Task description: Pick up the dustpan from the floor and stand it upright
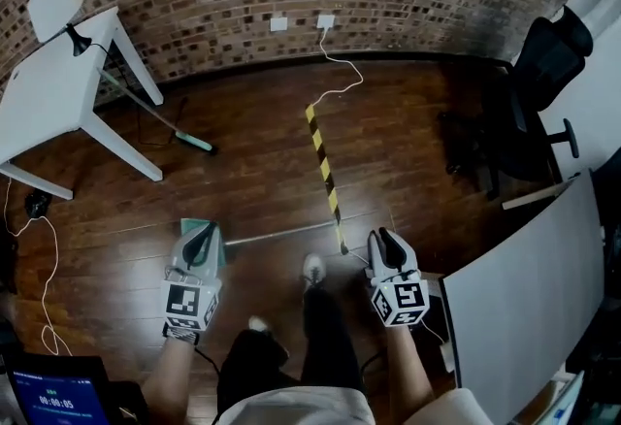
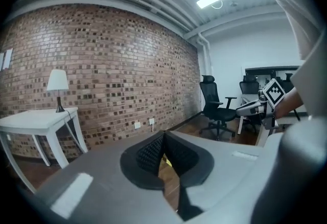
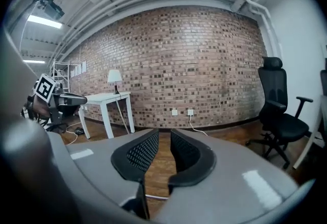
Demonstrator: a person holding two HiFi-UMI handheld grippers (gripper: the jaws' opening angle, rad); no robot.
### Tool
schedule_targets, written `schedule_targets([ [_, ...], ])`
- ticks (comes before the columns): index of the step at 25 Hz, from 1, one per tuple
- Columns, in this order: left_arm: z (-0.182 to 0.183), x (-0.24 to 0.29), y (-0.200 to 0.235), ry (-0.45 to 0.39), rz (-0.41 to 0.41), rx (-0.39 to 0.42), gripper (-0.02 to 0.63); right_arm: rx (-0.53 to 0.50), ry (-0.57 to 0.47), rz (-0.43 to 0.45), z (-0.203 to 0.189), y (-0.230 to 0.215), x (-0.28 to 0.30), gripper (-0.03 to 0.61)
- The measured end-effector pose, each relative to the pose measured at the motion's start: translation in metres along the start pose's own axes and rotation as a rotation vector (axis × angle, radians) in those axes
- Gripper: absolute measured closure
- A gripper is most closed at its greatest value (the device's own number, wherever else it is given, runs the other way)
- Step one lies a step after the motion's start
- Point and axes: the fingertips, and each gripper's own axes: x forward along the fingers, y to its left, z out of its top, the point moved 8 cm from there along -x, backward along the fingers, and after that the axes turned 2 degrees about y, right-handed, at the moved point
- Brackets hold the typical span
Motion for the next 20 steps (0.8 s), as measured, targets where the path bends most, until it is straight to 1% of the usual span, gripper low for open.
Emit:
schedule_targets([
  [4, -0.073, 0.068, -0.014, 0.049, -0.048, -0.005, 0.612, -0.004, 0.047, 0.010, -0.072, -0.022, 0.058, 0.492],
  [6, -0.108, 0.096, -0.019, 0.073, -0.072, 0.006, 0.612, -0.034, 0.058, 0.009, -0.105, -0.032, 0.086, 0.491],
  [8, -0.143, 0.118, -0.022, 0.091, -0.088, 0.006, 0.612, -0.067, 0.070, 0.014, -0.135, -0.039, 0.113, 0.489],
  [14, -0.247, 0.171, -0.024, 0.125, -0.115, -0.004, 0.612, -0.096, 0.099, -0.015, -0.234, -0.062, 0.177, 0.472],
  [16, -0.278, 0.190, -0.024, 0.130, -0.117, 0.031, 0.612, -0.140, 0.109, -0.006, -0.268, -0.069, 0.195, 0.449],
  [18, -0.306, 0.209, -0.022, 0.148, -0.104, 0.096, 0.612, -0.175, 0.119, 0.010, -0.306, -0.075, 0.211, 0.396],
  [19, -0.320, 0.217, -0.020, 0.157, -0.091, 0.110, 0.612, -0.189, 0.123, 0.017, -0.327, -0.078, 0.217, 0.377],
  [20, -0.334, 0.225, -0.017, 0.160, -0.078, 0.106, 0.612, -0.202, 0.129, 0.025, -0.348, -0.080, 0.222, 0.369],
])
